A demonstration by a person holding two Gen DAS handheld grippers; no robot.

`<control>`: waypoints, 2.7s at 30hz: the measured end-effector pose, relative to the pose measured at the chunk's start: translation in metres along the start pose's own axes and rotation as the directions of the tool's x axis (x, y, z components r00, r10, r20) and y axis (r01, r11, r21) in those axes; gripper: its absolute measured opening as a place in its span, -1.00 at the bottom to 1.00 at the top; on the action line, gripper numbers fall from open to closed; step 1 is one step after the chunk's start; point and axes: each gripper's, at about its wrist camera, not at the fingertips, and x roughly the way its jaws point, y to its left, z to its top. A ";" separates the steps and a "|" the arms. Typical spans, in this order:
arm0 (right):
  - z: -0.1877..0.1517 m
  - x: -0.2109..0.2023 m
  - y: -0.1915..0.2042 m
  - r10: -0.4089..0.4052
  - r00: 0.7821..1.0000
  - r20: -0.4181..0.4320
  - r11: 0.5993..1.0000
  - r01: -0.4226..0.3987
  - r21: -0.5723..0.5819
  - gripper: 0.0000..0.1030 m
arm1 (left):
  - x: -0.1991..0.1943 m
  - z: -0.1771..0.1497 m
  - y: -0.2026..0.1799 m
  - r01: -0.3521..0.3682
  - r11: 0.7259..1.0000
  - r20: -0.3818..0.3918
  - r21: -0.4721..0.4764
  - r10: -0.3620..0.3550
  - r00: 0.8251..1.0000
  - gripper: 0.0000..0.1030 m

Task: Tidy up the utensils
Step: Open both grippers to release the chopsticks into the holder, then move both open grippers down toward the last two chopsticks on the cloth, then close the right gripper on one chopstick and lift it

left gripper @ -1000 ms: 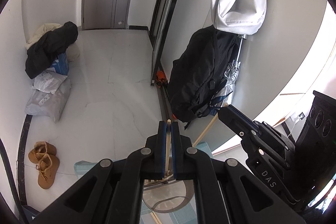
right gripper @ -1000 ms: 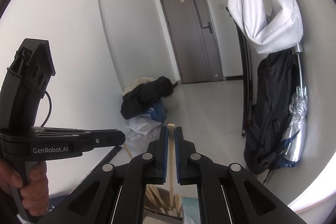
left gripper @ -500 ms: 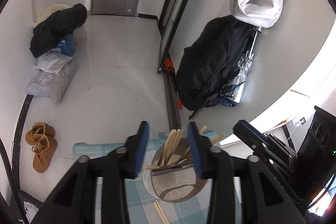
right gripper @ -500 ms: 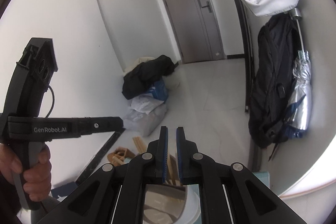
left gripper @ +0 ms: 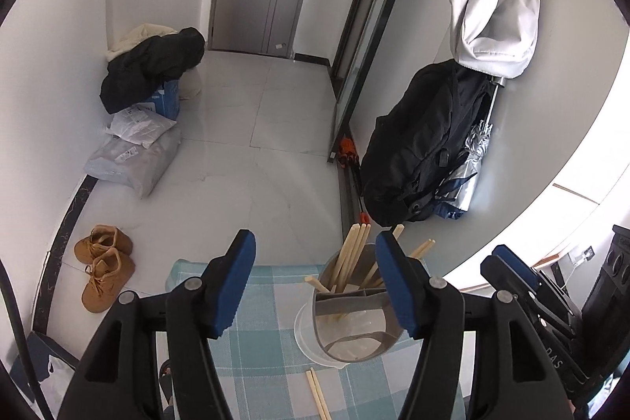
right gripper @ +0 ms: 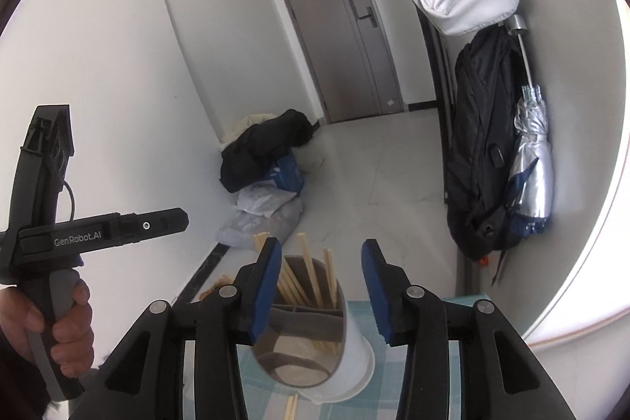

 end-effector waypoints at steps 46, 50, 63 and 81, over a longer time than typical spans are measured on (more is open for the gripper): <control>-0.140 0.002 0.027 -0.116 0.976 -0.183 0.989 0.097 -0.109 0.43 | 0.014 -0.119 0.040 -0.094 0.989 0.085 -0.117 0.104 0.991 0.66; -0.153 0.018 0.023 -0.132 0.961 -0.245 0.988 0.107 -0.110 0.43 | 0.027 -0.126 0.047 -0.112 0.988 0.054 -0.107 0.118 0.991 0.66; -0.190 0.068 0.033 -0.157 0.894 -0.419 0.981 0.093 -0.168 0.43 | 0.051 -0.130 0.082 -0.202 0.962 -0.070 -0.185 0.192 0.979 0.66; -0.214 0.087 0.048 -0.221 0.850 -0.478 0.963 0.113 -0.244 0.28 | 0.053 -0.131 0.116 -0.202 0.933 -0.101 -0.297 0.179 0.979 0.66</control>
